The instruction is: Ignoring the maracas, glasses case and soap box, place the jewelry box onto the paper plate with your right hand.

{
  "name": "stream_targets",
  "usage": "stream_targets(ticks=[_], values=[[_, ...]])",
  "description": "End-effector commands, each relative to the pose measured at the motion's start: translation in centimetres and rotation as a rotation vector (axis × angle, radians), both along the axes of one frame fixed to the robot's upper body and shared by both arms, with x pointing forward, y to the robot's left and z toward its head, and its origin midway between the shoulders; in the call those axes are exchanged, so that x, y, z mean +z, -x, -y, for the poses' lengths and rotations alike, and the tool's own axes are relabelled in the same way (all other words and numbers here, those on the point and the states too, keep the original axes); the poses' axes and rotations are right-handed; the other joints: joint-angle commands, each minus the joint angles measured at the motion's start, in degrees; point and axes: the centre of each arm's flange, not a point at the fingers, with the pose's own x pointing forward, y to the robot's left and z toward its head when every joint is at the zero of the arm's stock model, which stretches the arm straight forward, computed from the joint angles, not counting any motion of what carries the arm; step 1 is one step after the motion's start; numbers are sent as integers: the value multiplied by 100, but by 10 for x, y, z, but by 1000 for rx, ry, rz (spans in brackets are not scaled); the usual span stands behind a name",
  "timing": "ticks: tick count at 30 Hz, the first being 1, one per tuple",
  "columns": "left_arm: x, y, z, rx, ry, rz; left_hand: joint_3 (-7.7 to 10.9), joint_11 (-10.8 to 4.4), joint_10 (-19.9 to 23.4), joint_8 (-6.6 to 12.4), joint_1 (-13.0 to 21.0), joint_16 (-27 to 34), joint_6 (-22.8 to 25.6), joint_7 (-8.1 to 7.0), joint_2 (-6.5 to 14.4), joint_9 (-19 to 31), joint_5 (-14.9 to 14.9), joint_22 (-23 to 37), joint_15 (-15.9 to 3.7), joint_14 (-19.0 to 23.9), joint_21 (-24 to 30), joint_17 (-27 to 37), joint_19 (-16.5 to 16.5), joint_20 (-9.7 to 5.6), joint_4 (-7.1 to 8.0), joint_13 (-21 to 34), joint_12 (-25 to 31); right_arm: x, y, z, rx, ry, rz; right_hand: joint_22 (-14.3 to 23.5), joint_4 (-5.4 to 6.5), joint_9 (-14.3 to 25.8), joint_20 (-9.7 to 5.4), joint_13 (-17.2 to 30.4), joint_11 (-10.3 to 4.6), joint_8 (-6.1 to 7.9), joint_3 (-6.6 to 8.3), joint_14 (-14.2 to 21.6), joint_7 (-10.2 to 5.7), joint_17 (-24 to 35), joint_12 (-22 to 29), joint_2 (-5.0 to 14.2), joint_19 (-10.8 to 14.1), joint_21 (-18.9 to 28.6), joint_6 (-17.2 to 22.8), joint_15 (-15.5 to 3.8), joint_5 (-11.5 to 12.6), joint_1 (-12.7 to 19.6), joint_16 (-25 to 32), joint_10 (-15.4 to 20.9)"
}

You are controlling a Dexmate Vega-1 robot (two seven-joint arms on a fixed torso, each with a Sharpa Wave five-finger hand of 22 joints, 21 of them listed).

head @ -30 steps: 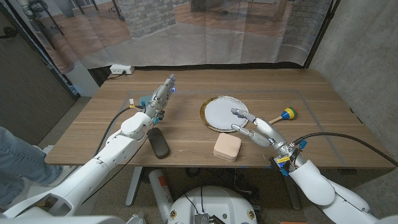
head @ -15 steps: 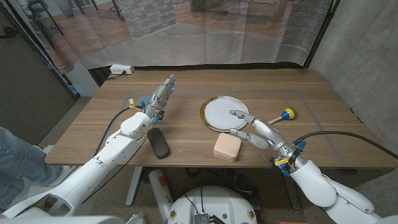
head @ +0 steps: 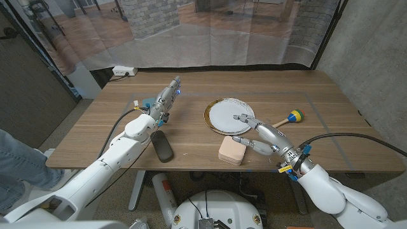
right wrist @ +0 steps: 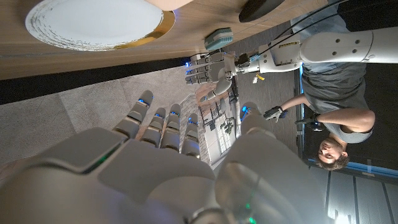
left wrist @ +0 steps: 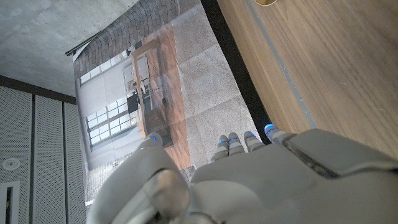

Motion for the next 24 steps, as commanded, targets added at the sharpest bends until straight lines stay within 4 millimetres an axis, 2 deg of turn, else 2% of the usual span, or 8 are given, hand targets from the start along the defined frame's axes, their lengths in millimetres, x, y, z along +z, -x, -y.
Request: stream_targets(ticks=[1, 7, 14, 24], values=[[-1, -1, -2, 0, 4, 2, -24, 4, 13, 19, 57, 12, 14, 5, 20, 16, -32, 24, -19, -143, 27, 17, -406, -3, -18, 28, -4, -1, 5, -6, -44, 62, 22, 24, -20, 1, 68, 23, 1, -4, 2, -2, -5, 21, 5, -55, 25, -27, -41, 57, -9, 37, -3, -19], [-1, 0, -5, 4, 7, 2, -33, -4, 23, 20, 60, 10, 24, 4, 25, 16, -35, 24, -16, -146, 29, 17, -404, -2, -18, 28, -1, -3, 6, -10, -55, 93, 19, 24, -19, 1, 92, 25, 4, -6, -17, -21, -16, 24, -2, -105, 37, -51, -69, 84, 2, 39, 0, -60], [-1, 1, -5, 3, 7, 6, -40, 0, 28, 19, 63, 13, 27, 3, 29, 17, -37, 24, -18, -138, 31, 17, -400, 4, -19, 28, 0, -4, 8, -15, -82, 131, 33, 23, -43, 2, 169, 27, 20, -54, -28, -120, 28, 25, -39, -205, 17, -141, -304, 148, 55, 128, -10, -248], [-1, 0, -4, 4, 5, 5, -50, 0, 29, 20, 66, 11, 36, 3, 35, 17, -40, 24, -21, -141, 26, 17, -416, 17, -19, 28, -1, -6, 10, -17, -125, 179, 42, 23, -76, 5, 256, 29, 29, -71, -15, -249, 12, 25, -63, -304, 7, -245, -568, 225, 137, 300, -18, -455]])
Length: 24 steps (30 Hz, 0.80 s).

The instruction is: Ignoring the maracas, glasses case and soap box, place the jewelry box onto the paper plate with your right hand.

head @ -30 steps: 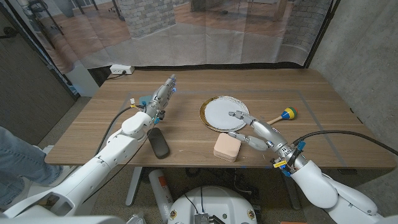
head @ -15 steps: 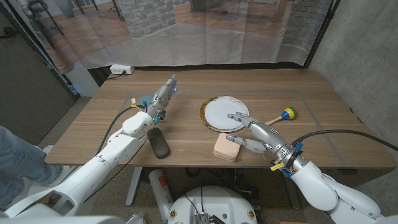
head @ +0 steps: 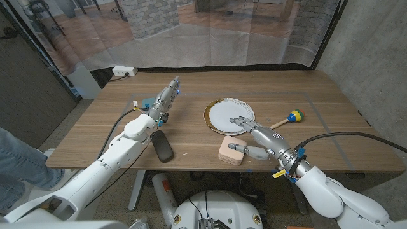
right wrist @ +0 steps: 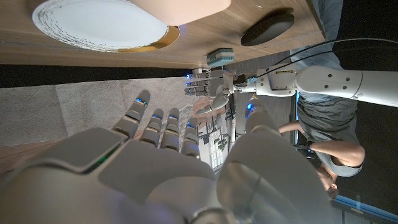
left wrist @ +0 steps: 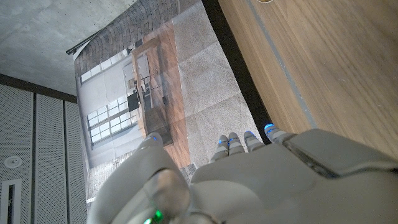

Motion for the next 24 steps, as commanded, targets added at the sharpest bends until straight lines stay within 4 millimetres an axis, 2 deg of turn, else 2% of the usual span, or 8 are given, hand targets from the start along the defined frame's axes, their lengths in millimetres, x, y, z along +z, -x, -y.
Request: stream_targets(ticks=[1, 6, 13, 24], values=[[-1, 0, 0, 1, -1, -2, -29, 1, 26, 20, 44, 11, 36, 3, 13, 17, 2, 24, -22, -142, 26, 18, -415, 16, 4, 28, -2, -2, 2, -5, -50, 61, 10, 23, -51, 5, 90, 30, 3, -16, 12, -83, -2, 11, -31, -41, -28, -59, -115, 59, 55, 117, -19, -83], [-3, -1, 1, 1, -1, -5, -33, -12, 19, 19, 45, 11, 38, 3, 15, 17, 1, 24, -24, -141, 26, 18, -418, 20, 4, 28, -6, -1, 1, -7, -69, 91, 9, 25, -48, 7, 224, 31, 24, -19, 14, -165, 34, 11, -45, -98, -33, -126, -282, 131, 107, 209, -23, -229], [-5, -2, 2, 1, -4, -10, -41, -12, 22, 18, 47, 10, 40, 2, 19, 17, -1, 24, -23, -142, 25, 18, -423, 33, 4, 28, -5, -1, -2, -9, -70, 121, 6, 27, -42, 8, 268, 31, 27, -23, 11, -195, 29, 11, -50, -135, -26, -165, -400, 138, 139, 259, -14, -324], [-8, -4, 3, -2, -2, -16, -51, -3, 20, 27, 50, 10, 71, -4, 24, 17, -4, 25, -31, -144, 24, 18, -428, 41, 3, 28, -7, 0, -12, -14, -96, 182, -10, 30, -27, 9, 416, 32, 43, -34, 8, -252, 51, 13, -51, -190, -36, -248, -637, 198, 198, 344, -6, -477]])
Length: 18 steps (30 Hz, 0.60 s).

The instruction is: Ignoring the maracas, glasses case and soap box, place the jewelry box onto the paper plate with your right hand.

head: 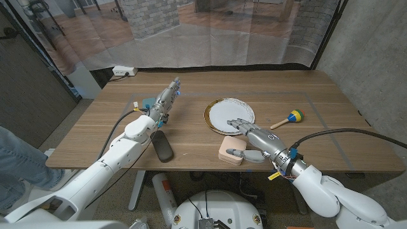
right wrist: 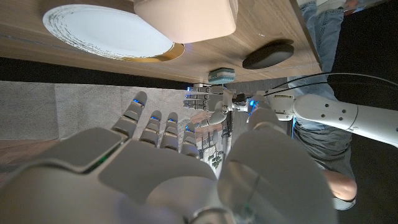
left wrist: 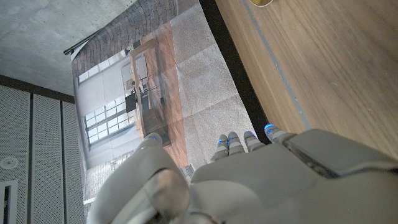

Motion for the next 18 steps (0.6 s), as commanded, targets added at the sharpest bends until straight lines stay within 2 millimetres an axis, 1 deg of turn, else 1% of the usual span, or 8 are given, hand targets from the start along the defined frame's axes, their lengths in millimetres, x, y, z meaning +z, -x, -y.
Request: stream_targets(ticks=[1, 5, 10, 18], values=[[-3, -2, 1, -1, 0, -5, -9, -5, 16, 26, 50, 10, 5, -1, 25, 17, -4, 24, -31, -144, 24, 18, -430, 44, -3, 28, -8, 0, -10, -6, -37, 71, -16, 31, -23, 10, 112, 33, 23, -30, 4, -58, 9, 14, -19, -15, 30, -66, -199, 77, 71, 110, 15, -113], [-5, -2, -1, 0, 4, -7, -14, -20, 21, 26, 52, 10, 8, -6, 27, 17, -5, 25, -27, -143, 23, 18, -435, 52, -3, 28, -7, 0, -11, -8, -48, 88, -26, 32, -14, 11, 173, 32, 52, -21, -7, -85, 43, 15, -34, -54, 56, -108, -337, 102, 121, 159, 22, -257], [-5, -1, -2, 3, 7, -5, -18, -18, 19, 26, 53, 11, 13, -5, 30, 17, -6, 25, -26, -142, 24, 18, -434, 56, -3, 29, -8, 1, -13, -9, -75, 127, -32, 33, -9, 11, 217, 32, 50, -19, -16, -103, 50, 15, -32, -80, 61, -139, -427, 125, 154, 191, 25, -323], [-4, -1, -3, 8, 5, -6, -25, -17, 16, 22, 56, 9, 8, -11, 35, 17, -8, 25, -26, -145, 22, 18, -443, 70, -3, 29, -10, -3, -17, -10, -91, 153, -51, 35, 0, 11, 232, 31, 57, -7, -31, -121, 85, 15, -30, -111, 68, -175, -496, 144, 191, 217, 28, -399]])
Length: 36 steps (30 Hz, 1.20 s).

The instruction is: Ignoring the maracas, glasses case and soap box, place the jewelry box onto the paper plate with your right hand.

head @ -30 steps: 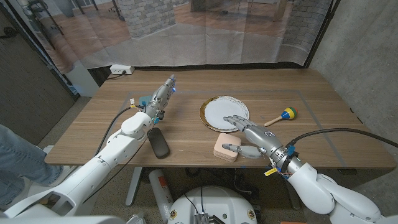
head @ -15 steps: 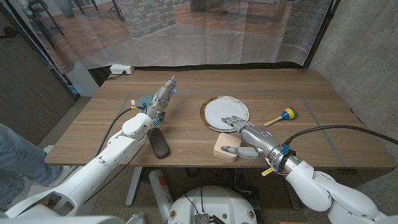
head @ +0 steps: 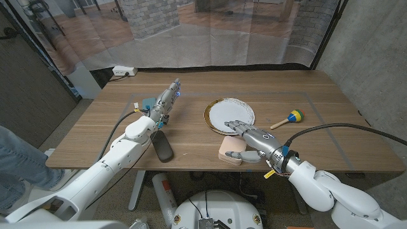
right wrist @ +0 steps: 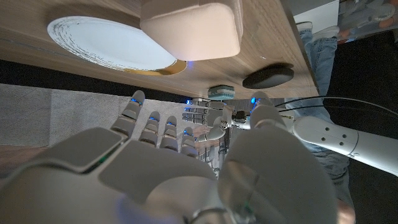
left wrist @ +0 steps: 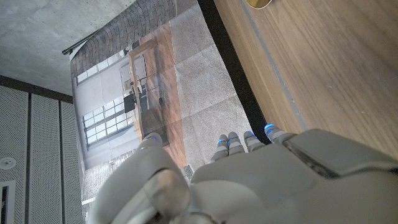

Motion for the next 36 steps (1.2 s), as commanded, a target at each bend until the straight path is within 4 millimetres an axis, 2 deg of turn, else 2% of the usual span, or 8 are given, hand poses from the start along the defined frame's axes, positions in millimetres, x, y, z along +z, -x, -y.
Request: stream_targets(ticks=[1, 23, 36], values=[[0, 0, -3, 8, 3, -3, -27, -13, 16, 21, 56, 9, 8, -6, 36, 17, -8, 25, -27, -145, 22, 18, -432, 57, -4, 29, -10, -3, -6, -2, -35, 54, -23, 35, 1, 10, 68, 32, 28, 25, -33, -9, 23, 16, -29, -25, 10, -33, -58, 32, 44, 70, 28, -71], [6, -8, 4, -4, -16, -7, -45, -29, 13, 18, 59, 6, 9, -11, 47, 18, -14, 27, -28, -156, 14, 19, -464, 96, -3, 29, -12, -13, -18, -8, -84, 98, -7, 38, 15, 10, 59, 31, 26, 34, -59, -9, 51, 16, 3, -72, 135, -61, -219, 20, 126, 129, 45, -131], [9, -10, 4, 1, -12, -4, -59, -16, 1, 14, 61, 7, 6, -18, 54, 18, -18, 27, -31, -157, 18, 19, -464, 98, -2, 29, -17, -17, -26, -2, -108, 118, -34, 40, 19, 10, 64, 31, 17, 55, -64, 25, 54, 16, 27, -81, 190, -73, -237, 4, 164, 164, 61, -118]])
